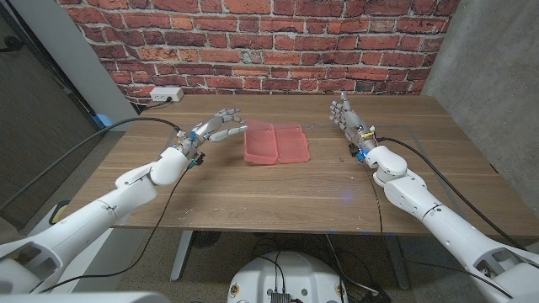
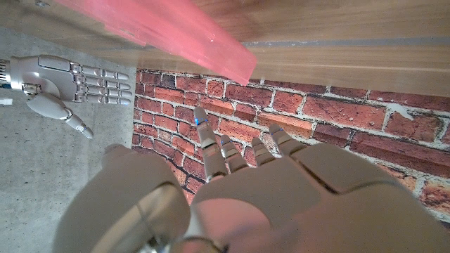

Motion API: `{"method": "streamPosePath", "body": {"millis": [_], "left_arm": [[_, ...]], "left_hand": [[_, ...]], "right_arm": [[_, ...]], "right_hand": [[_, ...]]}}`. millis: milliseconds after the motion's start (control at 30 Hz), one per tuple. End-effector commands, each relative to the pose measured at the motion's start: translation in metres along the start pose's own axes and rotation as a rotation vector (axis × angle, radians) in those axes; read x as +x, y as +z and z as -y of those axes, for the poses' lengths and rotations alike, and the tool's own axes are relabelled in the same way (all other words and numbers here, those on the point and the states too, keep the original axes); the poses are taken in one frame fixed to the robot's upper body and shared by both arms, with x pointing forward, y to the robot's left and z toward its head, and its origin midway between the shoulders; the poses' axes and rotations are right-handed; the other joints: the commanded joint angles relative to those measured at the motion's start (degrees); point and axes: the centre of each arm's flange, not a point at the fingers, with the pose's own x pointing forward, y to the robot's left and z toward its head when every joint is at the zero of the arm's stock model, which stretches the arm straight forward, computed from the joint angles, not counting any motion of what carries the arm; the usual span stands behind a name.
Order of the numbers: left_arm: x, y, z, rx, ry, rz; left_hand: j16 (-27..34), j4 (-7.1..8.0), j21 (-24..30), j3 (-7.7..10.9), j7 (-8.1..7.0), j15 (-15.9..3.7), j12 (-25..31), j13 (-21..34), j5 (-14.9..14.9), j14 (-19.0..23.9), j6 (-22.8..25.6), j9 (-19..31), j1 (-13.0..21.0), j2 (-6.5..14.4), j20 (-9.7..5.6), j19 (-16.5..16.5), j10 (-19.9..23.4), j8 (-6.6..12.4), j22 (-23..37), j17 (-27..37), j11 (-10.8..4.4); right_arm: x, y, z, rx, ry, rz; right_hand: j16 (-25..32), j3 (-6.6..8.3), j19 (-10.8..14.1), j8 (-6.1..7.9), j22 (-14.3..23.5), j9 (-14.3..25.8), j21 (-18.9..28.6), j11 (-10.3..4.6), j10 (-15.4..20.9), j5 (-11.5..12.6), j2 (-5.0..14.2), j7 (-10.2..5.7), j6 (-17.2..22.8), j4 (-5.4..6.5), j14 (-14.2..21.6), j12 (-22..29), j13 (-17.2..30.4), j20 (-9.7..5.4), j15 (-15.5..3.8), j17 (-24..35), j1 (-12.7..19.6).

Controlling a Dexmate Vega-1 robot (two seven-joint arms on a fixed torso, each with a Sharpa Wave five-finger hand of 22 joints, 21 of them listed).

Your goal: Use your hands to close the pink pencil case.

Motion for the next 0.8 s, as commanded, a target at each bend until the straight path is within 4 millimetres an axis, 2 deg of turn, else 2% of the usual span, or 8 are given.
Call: {"method": "streamPosePath", "body": {"millis": [33, 167, 300, 367, 400, 467, 533, 800], "left_arm": [[0.006, -0.001, 0.018, 0.023, -0.119, 0.016], [0.012, 0.0, 0.031, 0.032, -0.161, 0.021], [0.013, 0.002, 0.039, 0.039, -0.185, 0.027], [0.012, 0.002, 0.042, 0.029, -0.195, 0.017], [0.011, 0.001, 0.044, 0.028, -0.21, 0.01], [0.012, 0.001, 0.049, 0.01, -0.231, -0.002], [0.012, 0.004, 0.054, 0.015, -0.255, 0.005], [0.009, 0.008, 0.056, 0.023, -0.246, 0.005]], "left_hand": [[-0.33, 0.38, 0.25, -0.87, -1.82, -6.98, -0.77, -0.01, 0.58, -2.24, -1.14, -0.05, -0.54, 0.79, 0.17, -1.59, -4.81, -1.39, 0.3, 0.36, 0.22], [-0.29, 0.64, 0.26, -1.76, -5.17, -6.77, -0.15, -0.25, 0.84, -4.61, -10.15, -0.15, -0.57, 1.1, 0.18, -3.06, -7.85, -6.7, 0.37, 0.27, -0.09], [-0.55, 0.76, 0.11, -2.06, -5.52, -6.87, 0.14, -0.37, 0.9, -6.21, -11.84, -0.13, -0.6, 1.27, -0.15, -3.94, -7.93, -7.93, 0.35, 0.18, -0.17], [-0.29, 0.8, 0.21, -2.5, -5.6, -6.94, 0.84, -0.54, 0.98, -7.14, -18.8, -0.13, -0.39, 1.56, -0.43, -4.64, -6.42, -11.25, 0.32, 0.04, 0.16], [-0.24, 0.83, 0.24, -2.61, -5.7, -6.93, 1.35, -0.57, 1.0, -7.33, -20.04, -0.11, -0.35, 1.66, -0.58, -4.77, -5.01, -11.64, 0.31, 0.01, 0.25], [-0.23, 0.87, 0.21, -2.74, -5.7, -6.79, 1.72, -0.61, 1.02, -7.57, -20.38, -0.07, -0.34, 1.77, -0.51, -5.07, -3.77, -11.59, 0.29, -0.04, 0.56], [-0.17, 1.24, 0.29, -3.12, -5.3, -6.56, 1.41, -0.69, 0.96, -7.93, -15.74, 0.1, -0.76, 2.19, -0.44, -5.44, -4.16, -9.76, 0.27, -0.13, 1.11], [0.16, 1.43, 0.46, -3.92, -4.6, -6.14, 2.34, -0.75, 0.71, -7.88, -6.92, -0.05, -0.97, 2.35, -0.19, -5.99, -0.56, -7.49, 0.25, -0.23, 0.79]], "right_arm": [[0.002, 0.003, 0.005, 0.005, -0.003, 0.013], [0.001, 0.004, 0.008, 0.009, -0.015, 0.01], [0.001, 0.004, 0.011, 0.005, -0.02, 0.012], [0.0, 0.003, 0.012, 0.003, -0.019, 0.014], [0.0, 0.003, 0.013, 0.004, -0.022, 0.013], [0.0, 0.002, 0.013, 0.01, -0.025, 0.014], [0.001, 0.001, 0.013, 0.013, -0.024, 0.014], [0.002, -0.001, 0.014, 0.016, -0.028, 0.012]], "right_hand": [[0.27, 0.22, -0.29, 0.16, 0.21, 0.25, 0.13, 0.21, 0.02, -0.18, 0.3, -0.06, -0.22, -0.17, -0.44, 0.43, 0.09, 0.21, -0.01, 0.23, 0.69], [0.28, 0.25, -0.32, 0.17, 0.21, 0.25, 0.15, 0.18, 0.04, -0.2, 0.32, -0.06, -0.21, -0.18, -0.46, 0.44, 0.09, 0.22, 0.0, 0.23, 0.69], [0.29, 0.27, -0.33, 0.17, 0.21, 0.26, 0.17, 0.19, 0.04, -0.22, 0.33, -0.07, -0.23, -0.19, -0.48, 0.45, 0.09, 0.22, -0.01, 0.23, 0.68], [0.29, 0.27, -0.35, 0.19, 0.21, 0.26, 0.17, 0.17, 0.02, -0.23, 0.33, -0.11, -0.18, -0.19, -0.49, 0.44, 0.09, 0.21, 0.03, 0.24, 0.68], [0.3, 0.27, -0.36, 0.19, 0.21, 0.26, 0.17, 0.13, 0.02, -0.24, 0.33, -0.1, -0.2, -0.19, -0.49, 0.45, 0.09, 0.22, 0.0, 0.24, 0.67], [0.3, 0.27, -0.35, 0.2, 0.21, 0.26, 0.19, 0.26, 0.04, -0.25, 0.32, -0.11, -0.18, -0.19, -0.49, 0.45, 0.09, 0.22, 0.0, 0.24, 0.65], [0.31, 0.27, -0.38, 0.2, 0.21, 0.26, 0.19, 0.24, 0.02, -0.27, 0.32, -0.13, -0.17, -0.18, -0.5, 0.45, 0.09, 0.24, 0.01, 0.25, 0.62], [0.34, 0.27, -0.42, 0.22, 0.21, 0.26, 0.22, 0.24, 0.0, -0.32, 0.3, -0.05, -0.15, -0.15, -0.54, 0.46, 0.09, 0.15, 0.03, 0.27, 0.5]]}}
